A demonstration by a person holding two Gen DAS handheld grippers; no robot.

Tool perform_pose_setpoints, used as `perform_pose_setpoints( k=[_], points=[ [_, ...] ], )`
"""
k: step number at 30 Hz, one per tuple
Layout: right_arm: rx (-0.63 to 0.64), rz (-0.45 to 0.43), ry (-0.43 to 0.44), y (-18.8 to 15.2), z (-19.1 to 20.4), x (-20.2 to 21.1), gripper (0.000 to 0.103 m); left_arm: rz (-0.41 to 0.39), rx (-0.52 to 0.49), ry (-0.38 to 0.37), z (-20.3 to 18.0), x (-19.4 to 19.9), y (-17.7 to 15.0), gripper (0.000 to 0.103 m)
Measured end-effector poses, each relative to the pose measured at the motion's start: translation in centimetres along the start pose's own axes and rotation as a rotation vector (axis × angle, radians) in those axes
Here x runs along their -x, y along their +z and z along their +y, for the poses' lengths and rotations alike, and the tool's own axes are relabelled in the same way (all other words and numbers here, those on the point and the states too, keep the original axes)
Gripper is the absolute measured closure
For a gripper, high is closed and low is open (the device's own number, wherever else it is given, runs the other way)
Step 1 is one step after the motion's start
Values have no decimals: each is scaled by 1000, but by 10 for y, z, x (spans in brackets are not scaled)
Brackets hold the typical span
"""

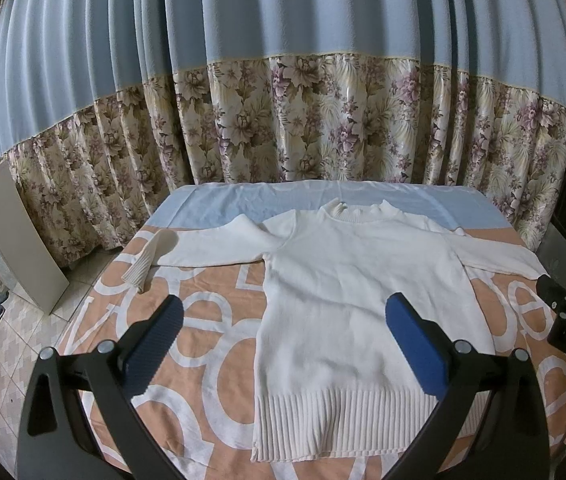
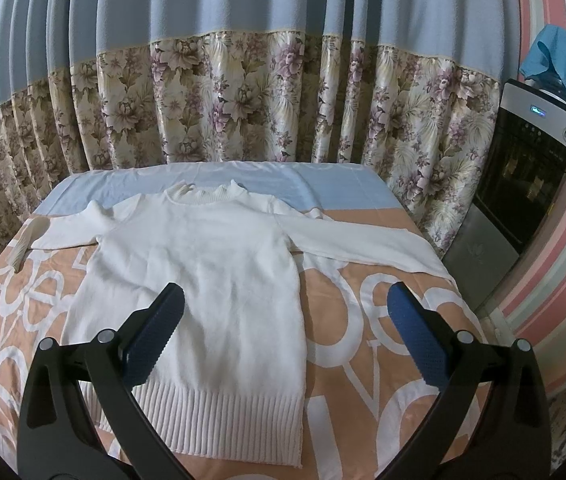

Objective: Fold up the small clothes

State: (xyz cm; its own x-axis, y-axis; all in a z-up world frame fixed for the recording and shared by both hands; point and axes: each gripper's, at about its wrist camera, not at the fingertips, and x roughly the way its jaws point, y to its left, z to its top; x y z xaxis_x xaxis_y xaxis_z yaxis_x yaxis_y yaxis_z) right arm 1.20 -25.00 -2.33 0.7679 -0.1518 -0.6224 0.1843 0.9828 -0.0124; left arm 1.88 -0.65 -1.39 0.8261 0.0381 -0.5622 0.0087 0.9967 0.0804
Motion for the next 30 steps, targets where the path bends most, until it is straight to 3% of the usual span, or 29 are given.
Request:
perform_pose_setpoints(
  k=[30],
  points=[
    [1, 2, 0, 1, 0, 0, 3, 3, -3, 1, 0, -2, 3, 2]
  ],
)
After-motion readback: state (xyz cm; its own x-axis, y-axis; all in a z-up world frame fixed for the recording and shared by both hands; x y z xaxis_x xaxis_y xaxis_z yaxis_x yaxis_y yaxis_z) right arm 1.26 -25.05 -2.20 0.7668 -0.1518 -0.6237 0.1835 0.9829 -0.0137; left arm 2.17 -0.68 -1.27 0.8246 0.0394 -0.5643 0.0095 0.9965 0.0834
